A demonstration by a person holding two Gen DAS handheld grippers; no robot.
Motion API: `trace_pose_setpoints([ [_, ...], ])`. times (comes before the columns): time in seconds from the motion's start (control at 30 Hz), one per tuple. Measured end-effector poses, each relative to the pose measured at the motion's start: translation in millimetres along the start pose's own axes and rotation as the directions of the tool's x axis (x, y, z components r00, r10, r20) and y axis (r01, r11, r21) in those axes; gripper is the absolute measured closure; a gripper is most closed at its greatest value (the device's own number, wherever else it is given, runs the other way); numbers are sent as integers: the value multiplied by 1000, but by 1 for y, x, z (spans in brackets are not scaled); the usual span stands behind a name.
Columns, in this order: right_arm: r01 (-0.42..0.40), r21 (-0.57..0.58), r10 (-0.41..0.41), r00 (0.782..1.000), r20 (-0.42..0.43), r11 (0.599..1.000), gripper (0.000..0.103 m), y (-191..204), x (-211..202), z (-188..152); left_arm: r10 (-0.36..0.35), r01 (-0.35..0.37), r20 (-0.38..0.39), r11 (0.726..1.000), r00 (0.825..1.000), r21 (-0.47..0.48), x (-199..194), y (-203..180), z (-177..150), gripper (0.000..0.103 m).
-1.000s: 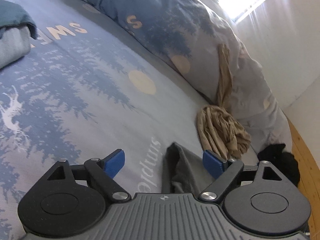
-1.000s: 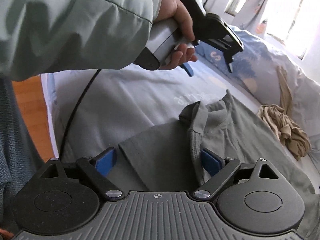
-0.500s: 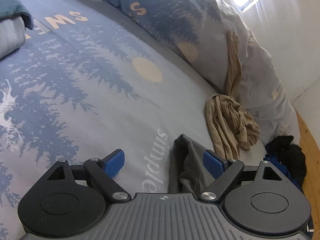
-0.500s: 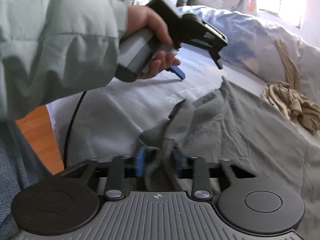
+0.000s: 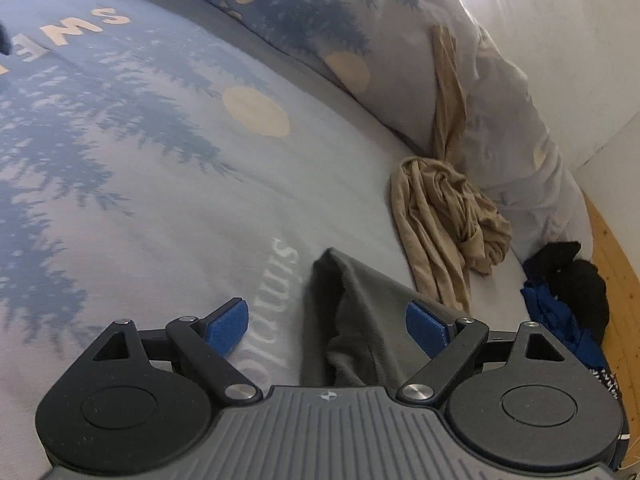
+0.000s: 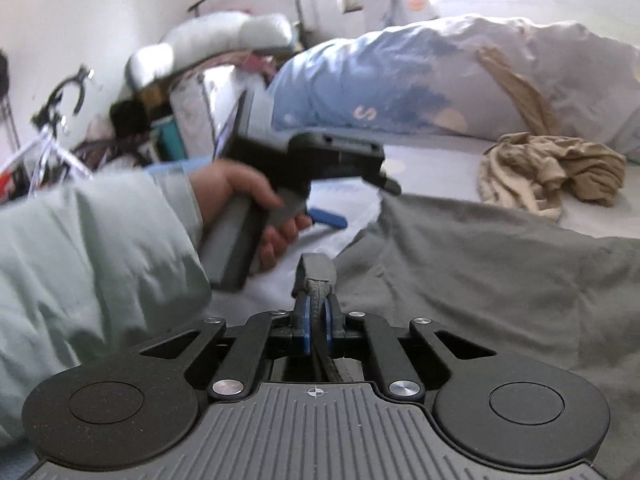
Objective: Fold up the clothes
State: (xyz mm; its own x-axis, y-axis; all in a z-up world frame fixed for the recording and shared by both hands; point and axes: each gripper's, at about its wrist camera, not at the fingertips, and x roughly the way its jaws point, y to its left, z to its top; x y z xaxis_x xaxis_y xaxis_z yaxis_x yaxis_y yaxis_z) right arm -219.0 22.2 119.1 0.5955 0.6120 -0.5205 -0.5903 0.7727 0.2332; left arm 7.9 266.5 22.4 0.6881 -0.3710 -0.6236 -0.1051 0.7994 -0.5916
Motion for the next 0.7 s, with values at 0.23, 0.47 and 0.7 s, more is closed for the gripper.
trace_pose_setpoints([
  [0.23,18,108,-24,998,53,994,96,-28,-19,5,-27,27,12,999,1000,-30,14,3,7,11],
  [0.47,31,180,-44,997,66,983,96,-49,-24,4,-17,16,-25,998,1000,-56,28,-3,11,71],
  [0.7,29,226,-53,994,101,974,96,-67,-36,1,-91,92,21,994,996,-50,19,-31,18,93],
])
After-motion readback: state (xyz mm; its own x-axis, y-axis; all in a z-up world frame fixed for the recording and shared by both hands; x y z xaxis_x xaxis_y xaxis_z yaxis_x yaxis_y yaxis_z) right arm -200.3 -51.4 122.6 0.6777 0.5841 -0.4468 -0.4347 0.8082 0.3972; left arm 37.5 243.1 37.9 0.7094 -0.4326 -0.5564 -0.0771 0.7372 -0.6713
